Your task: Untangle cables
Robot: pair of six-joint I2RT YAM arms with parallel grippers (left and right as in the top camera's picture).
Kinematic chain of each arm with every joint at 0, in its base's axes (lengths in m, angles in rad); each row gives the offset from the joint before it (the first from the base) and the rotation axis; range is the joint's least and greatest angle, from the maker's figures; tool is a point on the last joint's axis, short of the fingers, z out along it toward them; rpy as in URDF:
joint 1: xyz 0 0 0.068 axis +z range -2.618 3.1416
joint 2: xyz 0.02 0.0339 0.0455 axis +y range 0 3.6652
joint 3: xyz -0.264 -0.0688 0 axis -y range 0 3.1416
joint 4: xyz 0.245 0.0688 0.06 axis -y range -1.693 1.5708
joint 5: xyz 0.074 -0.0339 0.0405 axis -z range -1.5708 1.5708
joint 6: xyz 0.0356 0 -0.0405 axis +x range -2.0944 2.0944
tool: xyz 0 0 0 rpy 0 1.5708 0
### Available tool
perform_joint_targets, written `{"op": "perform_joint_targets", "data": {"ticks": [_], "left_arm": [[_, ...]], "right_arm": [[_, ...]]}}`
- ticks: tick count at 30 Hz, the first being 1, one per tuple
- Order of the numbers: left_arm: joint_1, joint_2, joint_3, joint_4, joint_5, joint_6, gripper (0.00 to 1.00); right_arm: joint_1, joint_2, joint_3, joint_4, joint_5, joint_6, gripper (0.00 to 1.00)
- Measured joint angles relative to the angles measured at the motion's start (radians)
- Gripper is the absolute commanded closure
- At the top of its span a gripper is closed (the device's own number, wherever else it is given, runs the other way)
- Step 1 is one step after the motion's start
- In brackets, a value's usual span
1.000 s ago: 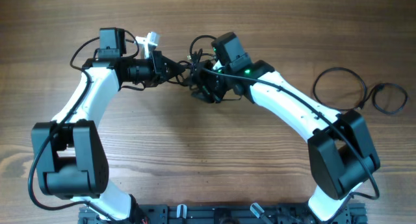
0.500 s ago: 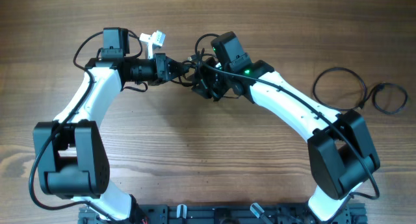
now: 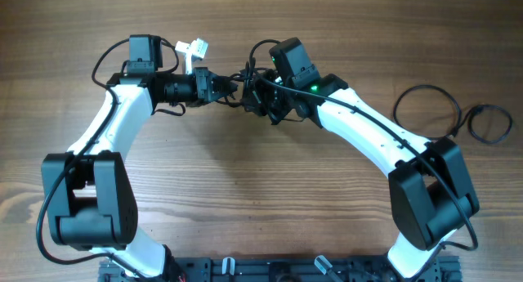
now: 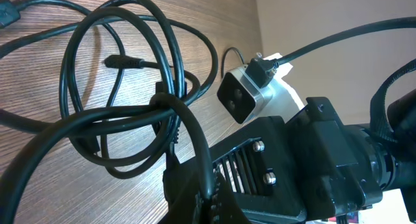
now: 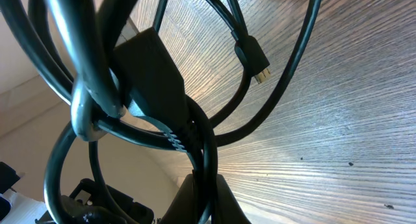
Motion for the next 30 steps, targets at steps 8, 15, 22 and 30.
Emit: {"op": "perform_joint_targets", "data": {"ticks": [8,15,22,30], "left_arm": [[-0.009,0.0,0.002,-0.005,-0.175,-0.024,0.96],[-0.029,0.0,0.002,-0.019,-0.402,-0.151,0.96],[-0.034,0.0,0.002,-0.027,-0.447,-0.163,0.96],[-0.059,0.0,0.002,-0.028,-0.417,-0.189,0.96]], "right_arm": [[-0.051,0.0,0.0,0.0,-0.048,-0.079,0.96],[-0.183,0.0,0.0,-0.048,-0.183,-0.323,0.96],[-0.224,0.0,0.0,-0.061,-0.211,-0.578,0.96],[-0.245,0.0,0.0,-0.163,-0.098,-0.771,0.96]]}}
